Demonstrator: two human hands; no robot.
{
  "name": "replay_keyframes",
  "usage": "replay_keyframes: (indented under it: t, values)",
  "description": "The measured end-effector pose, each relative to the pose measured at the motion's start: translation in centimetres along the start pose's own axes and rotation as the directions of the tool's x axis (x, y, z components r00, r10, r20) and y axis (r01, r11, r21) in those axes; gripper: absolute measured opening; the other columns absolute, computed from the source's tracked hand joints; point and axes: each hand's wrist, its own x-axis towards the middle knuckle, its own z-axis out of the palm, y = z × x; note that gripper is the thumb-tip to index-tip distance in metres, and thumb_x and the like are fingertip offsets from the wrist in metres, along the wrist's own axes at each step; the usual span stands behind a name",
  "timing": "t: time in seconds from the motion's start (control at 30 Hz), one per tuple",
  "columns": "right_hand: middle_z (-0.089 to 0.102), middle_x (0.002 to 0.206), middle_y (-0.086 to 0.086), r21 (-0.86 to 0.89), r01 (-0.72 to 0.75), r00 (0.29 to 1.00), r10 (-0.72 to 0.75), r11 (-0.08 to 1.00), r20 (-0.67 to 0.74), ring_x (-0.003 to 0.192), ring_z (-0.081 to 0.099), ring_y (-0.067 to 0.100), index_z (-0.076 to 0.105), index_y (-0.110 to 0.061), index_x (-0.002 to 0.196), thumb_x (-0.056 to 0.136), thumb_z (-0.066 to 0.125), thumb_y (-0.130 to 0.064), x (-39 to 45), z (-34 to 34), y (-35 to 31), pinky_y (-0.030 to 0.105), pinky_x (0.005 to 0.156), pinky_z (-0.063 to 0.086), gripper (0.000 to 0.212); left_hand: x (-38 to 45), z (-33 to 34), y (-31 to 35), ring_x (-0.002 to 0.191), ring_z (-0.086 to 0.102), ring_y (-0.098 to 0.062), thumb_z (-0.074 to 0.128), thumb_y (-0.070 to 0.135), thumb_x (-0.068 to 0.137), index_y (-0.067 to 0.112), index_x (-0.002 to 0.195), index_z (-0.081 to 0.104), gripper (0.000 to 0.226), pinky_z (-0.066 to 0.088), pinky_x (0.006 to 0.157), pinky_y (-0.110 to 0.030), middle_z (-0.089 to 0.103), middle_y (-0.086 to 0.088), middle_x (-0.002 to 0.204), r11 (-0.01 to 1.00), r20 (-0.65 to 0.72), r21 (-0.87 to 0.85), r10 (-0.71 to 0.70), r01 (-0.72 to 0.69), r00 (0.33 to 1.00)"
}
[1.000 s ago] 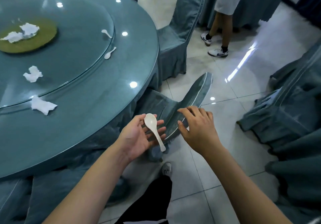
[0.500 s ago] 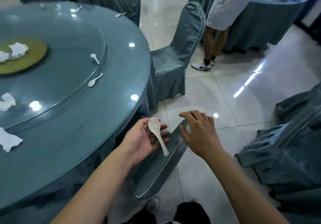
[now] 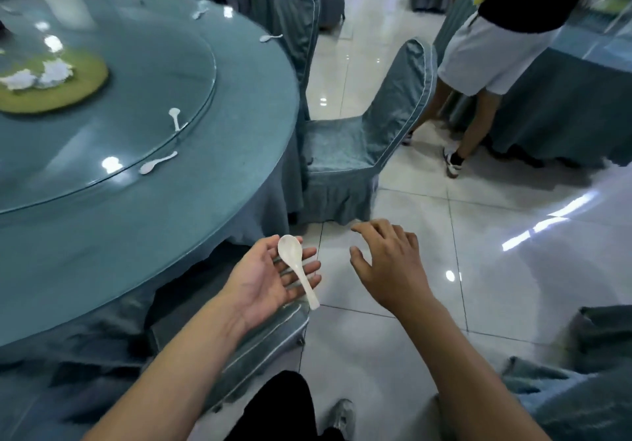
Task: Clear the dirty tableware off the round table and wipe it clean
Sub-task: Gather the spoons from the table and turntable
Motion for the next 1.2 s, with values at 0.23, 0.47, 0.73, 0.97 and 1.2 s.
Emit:
replay_keyframes:
  t: [0.23,0.47,0.73,0.97,1.2]
  values:
    - [0.055,0.125,-0.007,0.019,0.182,0.981,-0.183,0.983,0.063,0.112,0.051,0.017,0.055,-0.031,0.129,0.096,0.049,-0.040,9.4,0.6,3.8,0.037,0.098,0.035,0.034,5.5,3.3,1.6,0.101,0.070,-0.038,0.045,0.032,0.101,0.001,0.128,0.063,0.045,0.058,0.088,-0.052,0.068,-0.024,0.125,0.984,-0.097,-0.149,0.086,-0.100,0.992]
    - [0.051,0.129,-0.009,0.024,0.373,0.913,-0.371,0.928,0.167,0.119,0.047,0.015,0.050,-0.036,0.132,0.099,0.048,-0.043,21.5,1.3,3.3,0.037,0.105,0.030,0.034,11.6,4.9,6.2,0.104,0.068,-0.037,0.043,0.032,0.102,0.003,0.121,0.067,0.042,0.058,0.090,-0.053,0.066,-0.024,0.127,0.931,-0.204,-0.301,0.151,-0.209,0.967]
    - [0.049,0.132,-0.008,0.099,0.511,0.817,-0.518,0.854,0.254,0.123,0.046,0.016,0.050,-0.035,0.134,0.099,0.047,-0.042,31.3,1.9,0.8,0.039,0.110,0.028,0.036,14.6,5.9,11.5,0.098,0.068,-0.036,0.046,0.030,0.099,0.005,0.123,0.065,0.040,0.057,0.092,-0.052,0.069,-0.022,0.121,0.860,-0.325,-0.385,0.213,-0.334,0.922]
    - [0.053,0.129,-0.007,0.156,0.657,0.681,-0.670,0.737,0.297,0.118,0.049,0.017,0.053,-0.034,0.132,0.098,0.050,-0.041,39.6,4.0,-1.5,0.038,0.105,0.032,0.035,17.9,6.5,15.7,0.097,0.067,-0.036,0.043,0.032,0.101,0.006,0.123,0.064,0.040,0.056,0.090,-0.050,0.068,-0.023,0.122,0.767,-0.468,-0.441,0.247,-0.467,0.849]
    - [0.061,0.118,-0.004,0.217,0.765,0.537,-0.787,0.606,0.304,0.109,0.058,0.023,0.061,-0.030,0.121,0.092,0.059,-0.036,46.9,7.9,-3.7,0.041,0.095,0.039,0.029,21.7,7.0,18.5,0.102,0.065,-0.038,0.042,0.031,0.102,0.006,0.121,0.065,0.040,0.057,0.086,-0.049,0.065,-0.023,0.129,0.659,-0.609,-0.487,0.215,-0.574,0.764]
